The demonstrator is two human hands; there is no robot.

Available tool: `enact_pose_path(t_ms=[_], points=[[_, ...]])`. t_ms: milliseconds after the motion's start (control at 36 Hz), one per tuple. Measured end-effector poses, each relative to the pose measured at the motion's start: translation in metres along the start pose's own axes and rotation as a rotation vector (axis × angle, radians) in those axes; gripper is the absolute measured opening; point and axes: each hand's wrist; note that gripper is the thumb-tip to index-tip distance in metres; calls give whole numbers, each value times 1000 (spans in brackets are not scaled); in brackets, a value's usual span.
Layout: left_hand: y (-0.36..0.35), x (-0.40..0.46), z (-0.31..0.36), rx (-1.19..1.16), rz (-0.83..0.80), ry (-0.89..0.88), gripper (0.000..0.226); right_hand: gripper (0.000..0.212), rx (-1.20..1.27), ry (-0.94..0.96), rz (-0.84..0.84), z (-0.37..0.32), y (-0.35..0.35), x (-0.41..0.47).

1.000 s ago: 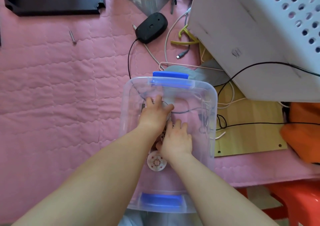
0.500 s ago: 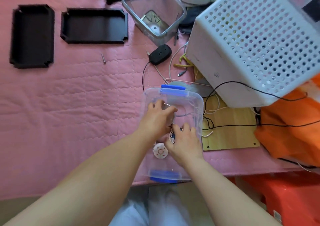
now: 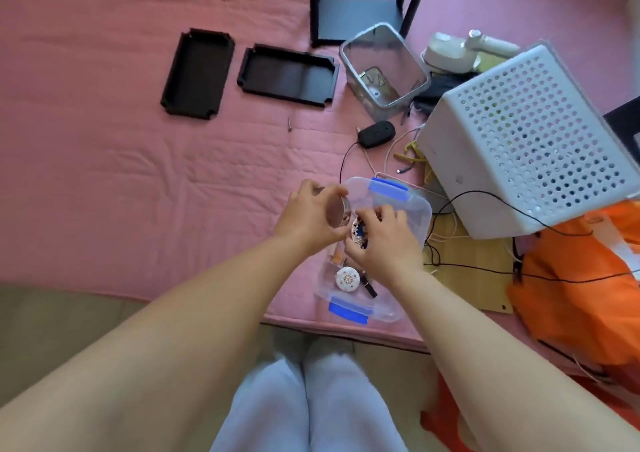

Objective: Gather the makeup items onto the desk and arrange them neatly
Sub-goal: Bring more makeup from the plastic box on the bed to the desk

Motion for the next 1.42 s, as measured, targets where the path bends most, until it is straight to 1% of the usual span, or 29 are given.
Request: enact_pose_path(t_ms=[83,111,222,361,500,667,750,861,972,1111,1194,1278,1417], points=[[21,-23,-11,-17,28,71,56,48,-52,110,-11,-22,9,-7],[25,-27,-13,-14,14,89,57,49,-57,123,-18,-24,11,-7],[54,-64,-30,-25,70,188,64,52,-113,223,-38,-60,16,-21],[89,-119,-67,-14,202,297,77,52,-152,352,-38,-120,13,-50],[124,-178,-107,-30,284,396,81,53,-220,503,-44,-186,3,-85],[164,-259,-164,-47,369,474,86,53,-268,622,-37,-273,-20,-138],[184,-303,-194,-43,415,505,86,54,-323,712,-41,-318,-35,-164],[207,-366,-231,-54,481,553,83,55,-302,785,-55,-380,-63,-197],[227,-429,-261,-77,571,612,79,53,-330,902,-67,-440,-91,-233],[246,-501,-296,-97,696,719,68,52,-365,1065,-96,-510,-123,-276],[254,-533,-316,-64,728,781,66,51,-387,1145,-118,-545,-140,-293],[262,-565,-339,-58,796,854,64,49,-394,1218,-137,-583,-159,-311],[282,-611,-382,-63,882,963,67,52,-426,1343,-181,-654,-185,-332]])
Point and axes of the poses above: each hand's wrist, its own x-axis towards the middle knuckle, its own y-axis out of the back of the hand, z = x × y, and after that the axes turned 8 degrees about -y, right-handed
